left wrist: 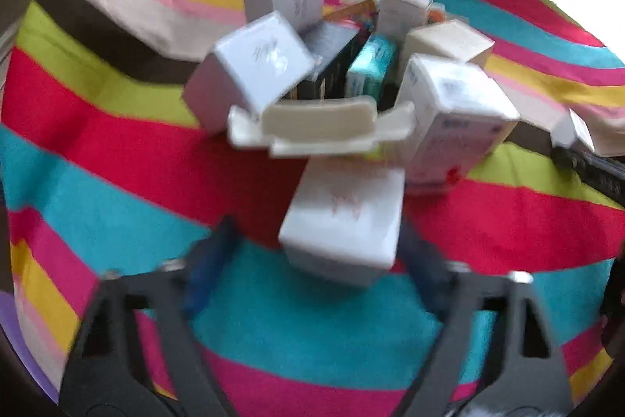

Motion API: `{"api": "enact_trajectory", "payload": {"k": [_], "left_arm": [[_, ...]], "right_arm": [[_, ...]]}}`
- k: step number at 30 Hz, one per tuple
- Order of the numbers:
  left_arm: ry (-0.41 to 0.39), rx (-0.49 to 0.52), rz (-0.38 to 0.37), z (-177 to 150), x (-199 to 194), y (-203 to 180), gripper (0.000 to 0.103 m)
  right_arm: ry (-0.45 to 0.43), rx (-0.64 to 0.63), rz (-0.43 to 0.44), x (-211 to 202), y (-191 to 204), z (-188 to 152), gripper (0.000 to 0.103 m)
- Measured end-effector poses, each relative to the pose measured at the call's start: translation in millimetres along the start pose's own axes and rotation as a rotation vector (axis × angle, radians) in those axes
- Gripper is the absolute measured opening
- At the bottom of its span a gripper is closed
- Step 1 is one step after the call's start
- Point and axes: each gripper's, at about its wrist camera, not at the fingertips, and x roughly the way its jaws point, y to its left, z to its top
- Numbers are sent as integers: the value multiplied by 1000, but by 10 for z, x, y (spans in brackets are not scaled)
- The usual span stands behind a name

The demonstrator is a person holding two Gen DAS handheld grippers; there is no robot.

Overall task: Organize rigid objects
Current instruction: 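Grasp a small white cube box with the right gripper while the left grasps a white 'made in china' box, then carry both held boxes over to the purple-rimmed storage box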

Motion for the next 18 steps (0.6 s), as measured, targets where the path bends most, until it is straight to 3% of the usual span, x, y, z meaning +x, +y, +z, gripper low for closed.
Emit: {"api": "enact_trajectory", "payload": {"k": [1,9,11,18], "left_arm": [[-5,9,-4,3,-1,1,47],[-28,21,-48,-239,-192,-103,47],[-30,13,-68,-326,-268,-117,47],[-25,27,-84,-505,-474,-205,47]], "right_arm": [[-3,11,20,-39,-34,-40,44],[-25,9,75,-292,15,-304,44],[-26,12,88,-563,-25,-508,44],[-52,-26,75,-900,43,-764,44]]}}
